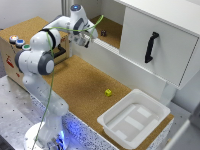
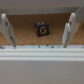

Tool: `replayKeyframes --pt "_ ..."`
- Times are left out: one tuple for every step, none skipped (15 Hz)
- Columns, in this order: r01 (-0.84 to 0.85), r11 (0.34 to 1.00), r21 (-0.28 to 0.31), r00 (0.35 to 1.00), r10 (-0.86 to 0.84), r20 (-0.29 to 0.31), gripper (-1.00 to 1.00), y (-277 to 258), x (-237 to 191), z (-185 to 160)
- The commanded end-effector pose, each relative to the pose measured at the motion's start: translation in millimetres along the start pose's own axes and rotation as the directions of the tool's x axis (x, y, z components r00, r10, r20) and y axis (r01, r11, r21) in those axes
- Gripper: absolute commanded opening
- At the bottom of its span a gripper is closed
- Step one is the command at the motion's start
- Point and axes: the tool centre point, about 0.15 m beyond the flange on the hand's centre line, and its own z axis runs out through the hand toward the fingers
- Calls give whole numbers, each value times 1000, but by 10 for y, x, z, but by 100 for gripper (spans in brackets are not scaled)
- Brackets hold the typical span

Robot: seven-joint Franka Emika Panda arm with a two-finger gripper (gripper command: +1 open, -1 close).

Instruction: Place the purple block on top of the drawer

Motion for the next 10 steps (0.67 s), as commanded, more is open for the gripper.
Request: replayKeyframes --pt "44 998 -46 995 -40 87 100 12 728 426" --pt "51 998 -46 995 -47 88 100 9 792 506" --pt "56 998 -40 995 -53 90 100 -3 852 593" --pt "61 997 -42 994 -56 93 100 -14 910 683" --pt "62 997 -33 994 -59 97 100 -28 964 762" --pt "66 998 -22 993 -64 97 100 -38 1006 817" --pt "73 997 -22 993 -71 92 100 -59 1056 867" --pt "79 997 -18 993 -77 88 100 -69 1105 899" --pt "86 996 -15 992 -84 90 100 -94 1166 947" --pt "92 996 -8 992 -91 92 100 -117 1206 980"
